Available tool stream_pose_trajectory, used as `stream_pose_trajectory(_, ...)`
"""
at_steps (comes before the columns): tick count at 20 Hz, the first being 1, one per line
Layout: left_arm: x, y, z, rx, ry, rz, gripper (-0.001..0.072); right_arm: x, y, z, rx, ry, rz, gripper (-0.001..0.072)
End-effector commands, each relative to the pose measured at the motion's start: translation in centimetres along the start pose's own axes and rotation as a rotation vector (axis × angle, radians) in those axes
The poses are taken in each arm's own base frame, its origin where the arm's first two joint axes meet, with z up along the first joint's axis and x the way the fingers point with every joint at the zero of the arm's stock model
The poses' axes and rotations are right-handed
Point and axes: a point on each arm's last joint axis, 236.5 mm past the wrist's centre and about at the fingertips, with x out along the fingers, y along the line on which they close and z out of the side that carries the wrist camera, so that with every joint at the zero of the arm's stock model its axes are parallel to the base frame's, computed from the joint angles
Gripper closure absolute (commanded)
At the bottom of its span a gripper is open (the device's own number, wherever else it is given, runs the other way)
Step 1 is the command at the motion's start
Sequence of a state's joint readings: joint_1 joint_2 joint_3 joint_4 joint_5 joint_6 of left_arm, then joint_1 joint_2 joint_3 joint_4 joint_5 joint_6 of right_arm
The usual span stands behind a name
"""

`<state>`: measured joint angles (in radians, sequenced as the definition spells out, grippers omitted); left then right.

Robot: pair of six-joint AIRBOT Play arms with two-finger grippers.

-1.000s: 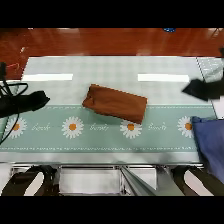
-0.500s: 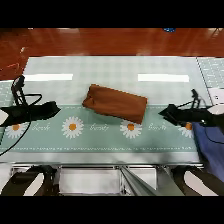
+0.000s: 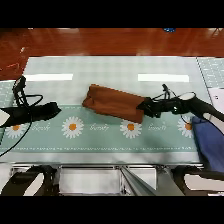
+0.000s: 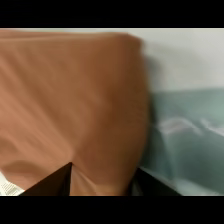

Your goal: Fold the shirts.

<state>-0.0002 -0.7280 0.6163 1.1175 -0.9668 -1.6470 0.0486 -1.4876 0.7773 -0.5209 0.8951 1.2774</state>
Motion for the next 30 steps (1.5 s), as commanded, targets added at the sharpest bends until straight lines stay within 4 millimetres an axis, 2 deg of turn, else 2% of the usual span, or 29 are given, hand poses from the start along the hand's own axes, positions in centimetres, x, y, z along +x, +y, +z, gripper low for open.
stream_pose_trajectory(1, 0.0, 0.0, 0.5, 0.000, -0.020, -0.001, 0.0687, 2.7, 3.4, -0.4, -0.080, 0.088, 0.035, 0.0418)
stream_pose_trajectory(3, 0.0, 0.0, 0.6, 0.000, -0.024, -0.002, 0.0687, 3.1, 5.7, -0.8, -0.182, 0.127, 0.064, 0.0686)
stream_pose_trajectory(6, 0.0, 0.0, 0.6, 0.000, -0.024, -0.002, 0.0687, 2.2, 10.0, 0.5, -0.297, 0.110, 0.089, 0.0687)
stream_pose_trajectory(9, 0.0, 0.0, 0.6, 0.000, -0.024, -0.002, 0.0687, -0.4, 14.7, 2.7, -0.413, 0.068, 0.064, 0.0687)
stream_pose_trajectory(12, 0.0, 0.0, 0.6, 0.000, -0.024, -0.002, 0.0687, -4.1, 18.9, 5.2, -0.516, -0.012, 0.017, 0.0687)
stream_pose_trajectory(15, 0.0, 0.0, 0.6, 0.000, -0.024, -0.002, 0.0687, -9.1, 20.7, 8.4, -0.590, -0.127, -0.097, 0.0687)
stream_pose_trajectory(19, 0.0, 0.0, 0.6, 0.001, -0.024, -0.001, 0.0687, -16.3, 21.1, 11.9, -0.589, -0.248, -0.155, 0.0687)
stream_pose_trajectory(23, 0.0, 0.0, 0.5, 0.000, -0.023, -0.002, 0.0686, -24.1, 19.2, 14.9, -0.503, -0.362, -0.176, 0.0687)
stream_pose_trajectory(26, 0.0, 0.0, 0.5, 0.001, -0.023, -0.002, 0.0687, -30.1, 15.6, 16.4, -0.382, -0.446, -0.198, 0.0687)
stream_pose_trajectory(30, 0.0, 0.0, 0.6, 0.001, -0.023, -0.002, 0.0687, -37.2, 10.1, 16.1, -0.212, -0.516, -0.213, 0.0687)
